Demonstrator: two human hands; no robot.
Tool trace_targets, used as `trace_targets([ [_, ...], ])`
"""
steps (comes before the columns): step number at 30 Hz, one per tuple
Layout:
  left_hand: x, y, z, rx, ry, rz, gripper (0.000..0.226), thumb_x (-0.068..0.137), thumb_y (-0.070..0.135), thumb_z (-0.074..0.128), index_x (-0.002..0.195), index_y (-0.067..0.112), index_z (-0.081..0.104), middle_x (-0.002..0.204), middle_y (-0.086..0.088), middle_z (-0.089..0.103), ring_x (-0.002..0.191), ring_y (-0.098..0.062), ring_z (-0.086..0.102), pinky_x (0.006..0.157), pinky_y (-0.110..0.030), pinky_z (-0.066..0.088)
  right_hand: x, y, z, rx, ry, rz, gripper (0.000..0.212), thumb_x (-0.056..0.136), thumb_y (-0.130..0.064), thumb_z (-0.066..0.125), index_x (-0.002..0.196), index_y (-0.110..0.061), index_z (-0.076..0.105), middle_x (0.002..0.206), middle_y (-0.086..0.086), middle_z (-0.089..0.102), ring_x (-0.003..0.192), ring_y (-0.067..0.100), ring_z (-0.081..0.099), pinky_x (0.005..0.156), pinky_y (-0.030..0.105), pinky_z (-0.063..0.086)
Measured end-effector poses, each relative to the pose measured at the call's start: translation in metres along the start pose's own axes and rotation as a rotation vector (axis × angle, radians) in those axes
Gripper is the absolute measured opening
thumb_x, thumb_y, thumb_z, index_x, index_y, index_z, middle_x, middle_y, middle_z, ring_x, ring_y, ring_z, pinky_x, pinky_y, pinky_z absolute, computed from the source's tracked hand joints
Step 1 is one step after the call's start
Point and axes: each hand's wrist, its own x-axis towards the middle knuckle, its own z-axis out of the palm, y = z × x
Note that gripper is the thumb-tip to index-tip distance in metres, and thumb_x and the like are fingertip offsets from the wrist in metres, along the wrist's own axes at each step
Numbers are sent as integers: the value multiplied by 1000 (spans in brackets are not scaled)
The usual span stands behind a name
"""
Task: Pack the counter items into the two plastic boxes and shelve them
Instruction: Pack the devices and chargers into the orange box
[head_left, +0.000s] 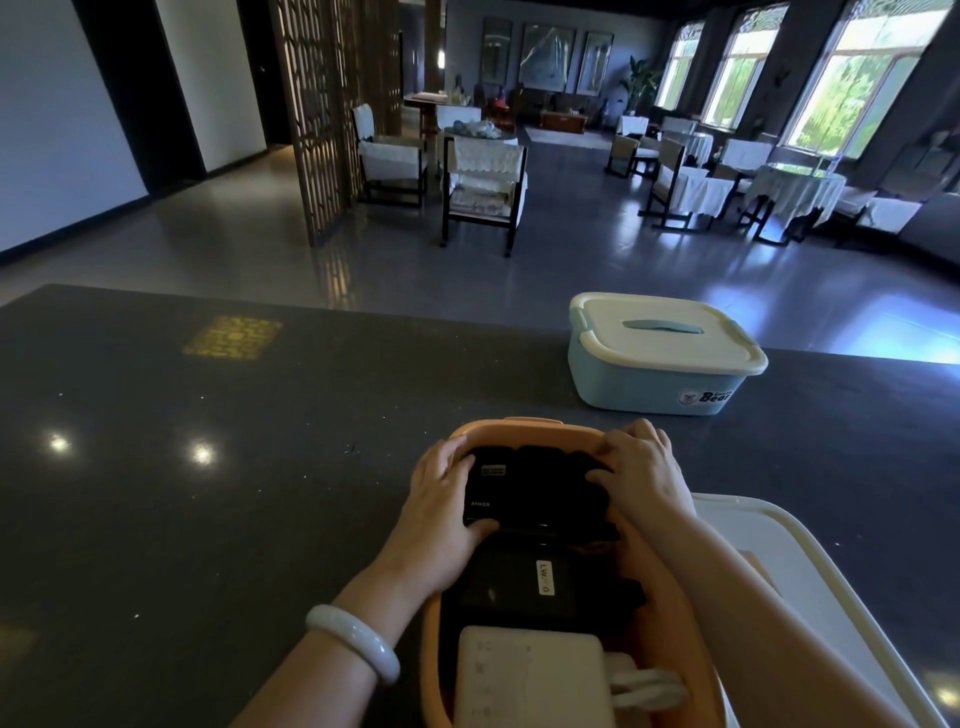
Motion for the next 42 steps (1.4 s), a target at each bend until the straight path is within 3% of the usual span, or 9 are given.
trace_targets([
  [8, 0, 1, 1, 72, 4, 10, 75, 85, 34, 71, 147, 18, 33, 156, 11, 9, 146, -10, 6, 119, -33, 20, -7, -1, -4, -40, 51, -38, 33, 81, -28, 73, 111, -19, 66, 111, 0, 46, 108, 20, 36, 91, 33, 40],
  [13, 0, 4, 1, 220, -15, 23, 76, 86, 46, 64, 147, 17, 30, 153, 8, 8, 146, -15, 5, 116, -41, 28, -15, -6, -8, -19, 88, -83, 31, 81, -27, 73, 109, -16, 66, 112, 0, 48, 108, 19, 35, 94, 36, 40],
  [19, 5, 12, 2, 422, -57, 11, 70, 92, 54, 49, 147, 18, 27, 154, -3, 8, 146, -25, -1, 119, -46, 10, -22, -31, -11, -19, -1, -177, 38, 87, -37, 66, 121, -23, 61, 121, -4, 48, 117, 16, 37, 99, 33, 39],
  [26, 15, 44, 14, 566, -6, 121, 72, 94, 53, 46, 149, 13, 23, 156, -7, 9, 147, -29, -4, 119, -49, 7, -31, -27, -24, -85, -46, -176, 40, 92, -41, 56, 129, -26, 55, 129, -2, 49, 122, 20, 38, 104, 34, 32],
  [32, 25, 84, 33, 680, -26, 158, 74, 94, 51, 47, 149, 8, 21, 157, -11, 11, 147, -32, -1, 117, -51, 8, -32, 9, -52, -110, -68, -160, 34, 92, -42, 55, 121, -25, 57, 126, -1, 50, 120, 21, 39, 101, 35, 34],
  [36, 25, 126, 58, 711, -34, 172, 74, 95, 48, 48, 149, 7, 20, 158, -13, 13, 147, -32, 1, 115, -53, 11, -43, 55, -74, -112, -43, -123, 46, 91, -42, 58, 132, -20, 53, 134, 1, 47, 126, 23, 36, 106, 36, 30],
  [42, 11, 195, 127, 763, -36, 182, 72, 96, 47, 47, 150, 8, 20, 157, -14, 15, 146, -33, 5, 116, -51, 12, -72, 148, -105, -142, -87, -110, 48, 95, -41, 54, 137, -21, 47, 139, -1, 44, 129, 22, 35, 108, 35, 29],
])
